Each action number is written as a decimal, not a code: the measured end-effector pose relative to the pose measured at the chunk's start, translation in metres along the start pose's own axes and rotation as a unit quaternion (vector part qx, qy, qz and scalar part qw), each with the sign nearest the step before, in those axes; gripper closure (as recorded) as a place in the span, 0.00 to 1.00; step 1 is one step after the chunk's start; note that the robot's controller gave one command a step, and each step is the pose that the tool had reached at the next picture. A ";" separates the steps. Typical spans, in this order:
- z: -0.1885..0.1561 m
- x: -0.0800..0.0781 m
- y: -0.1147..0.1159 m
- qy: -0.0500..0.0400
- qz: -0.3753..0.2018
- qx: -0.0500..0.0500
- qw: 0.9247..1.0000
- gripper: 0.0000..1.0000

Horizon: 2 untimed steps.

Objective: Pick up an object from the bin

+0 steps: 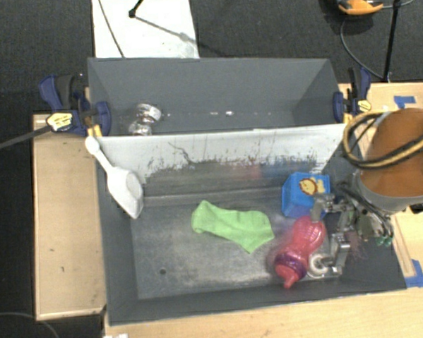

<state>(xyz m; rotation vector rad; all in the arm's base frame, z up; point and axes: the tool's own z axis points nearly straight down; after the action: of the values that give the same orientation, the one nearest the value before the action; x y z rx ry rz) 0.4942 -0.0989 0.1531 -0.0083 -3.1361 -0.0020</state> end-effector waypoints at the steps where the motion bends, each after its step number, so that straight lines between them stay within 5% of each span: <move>1: -0.004 -0.002 0.000 -0.004 -0.002 0.001 1.000 0.00; 2: 0.060 -0.021 0.025 0.003 -0.032 -0.004 0.999 0.00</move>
Offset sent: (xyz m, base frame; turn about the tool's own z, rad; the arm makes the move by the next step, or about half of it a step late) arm 0.0232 0.0235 -0.0831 -0.0580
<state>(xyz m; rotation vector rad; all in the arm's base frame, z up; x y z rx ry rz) 0.5146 -0.0738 0.0934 0.0925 -3.1293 -0.0145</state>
